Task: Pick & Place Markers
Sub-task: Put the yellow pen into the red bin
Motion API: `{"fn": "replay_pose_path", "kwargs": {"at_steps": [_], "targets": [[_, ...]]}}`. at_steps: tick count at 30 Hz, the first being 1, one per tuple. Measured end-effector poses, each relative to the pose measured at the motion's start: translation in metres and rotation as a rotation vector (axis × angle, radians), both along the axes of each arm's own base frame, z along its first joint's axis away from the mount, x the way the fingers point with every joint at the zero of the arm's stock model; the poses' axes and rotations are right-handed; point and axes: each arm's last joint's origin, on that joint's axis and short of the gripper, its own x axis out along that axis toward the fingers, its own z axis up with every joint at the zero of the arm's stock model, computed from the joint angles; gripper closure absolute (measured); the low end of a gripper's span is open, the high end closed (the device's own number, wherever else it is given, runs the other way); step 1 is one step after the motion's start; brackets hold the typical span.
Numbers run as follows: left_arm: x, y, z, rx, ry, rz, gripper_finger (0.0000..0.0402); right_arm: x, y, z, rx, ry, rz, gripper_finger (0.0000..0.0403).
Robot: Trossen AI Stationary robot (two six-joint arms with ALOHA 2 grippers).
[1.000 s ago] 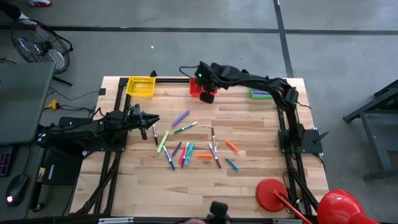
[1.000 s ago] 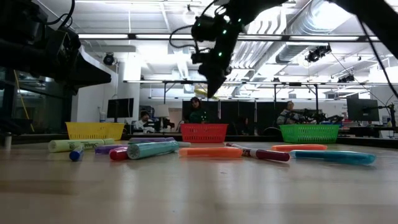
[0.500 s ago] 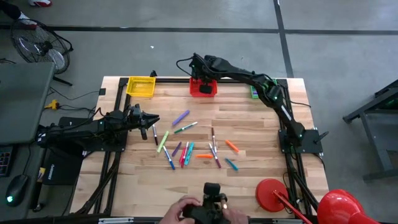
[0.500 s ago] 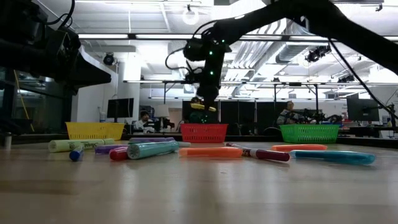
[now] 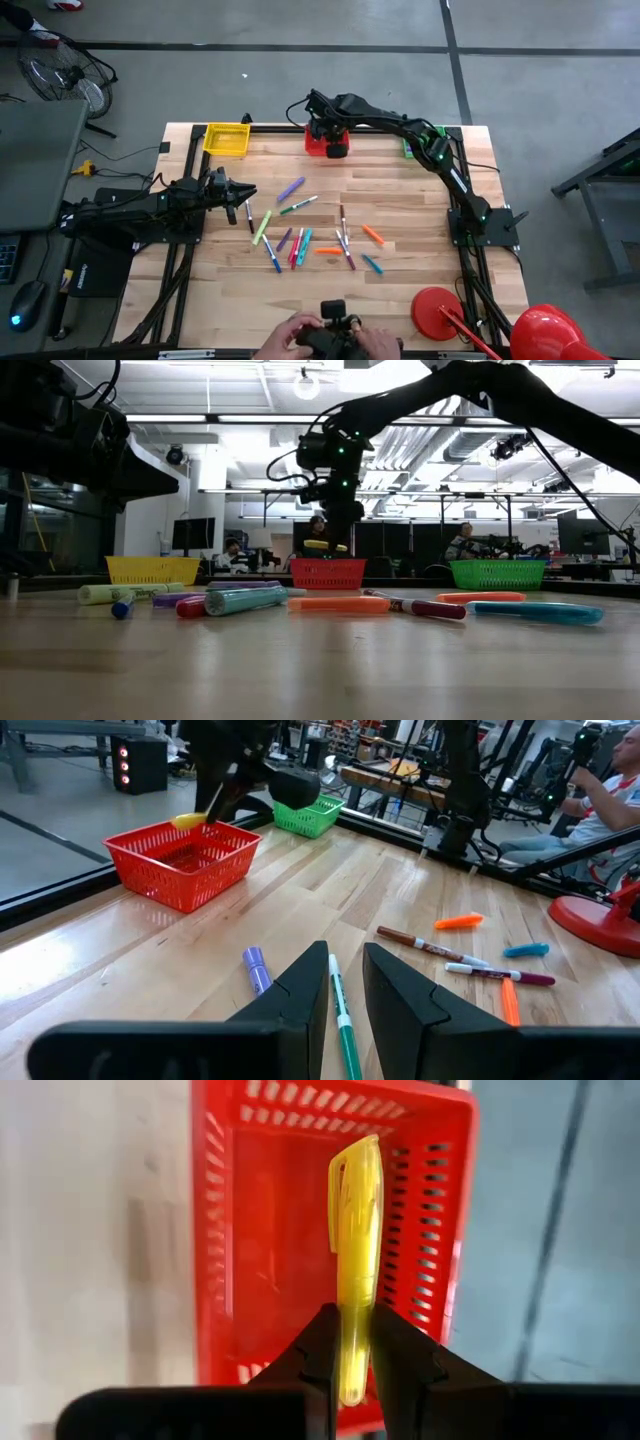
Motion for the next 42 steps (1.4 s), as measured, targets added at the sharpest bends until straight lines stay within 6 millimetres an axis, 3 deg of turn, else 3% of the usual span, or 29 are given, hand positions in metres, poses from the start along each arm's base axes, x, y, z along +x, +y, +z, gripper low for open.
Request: {"fn": "replay_pose_path", "kwargs": {"at_steps": [13,42], "targets": [[0.0,0.0,0.0,0.0,0.0,0.0,0.0337,-0.002,-0.004,-0.011,0.081,-0.01,0.007,0.0364],[0.0,0.0,0.0,0.0,0.0,0.002,0.0337,-0.002,-0.006,-0.011,0.109,-0.036,-0.012,0.0354]]}}
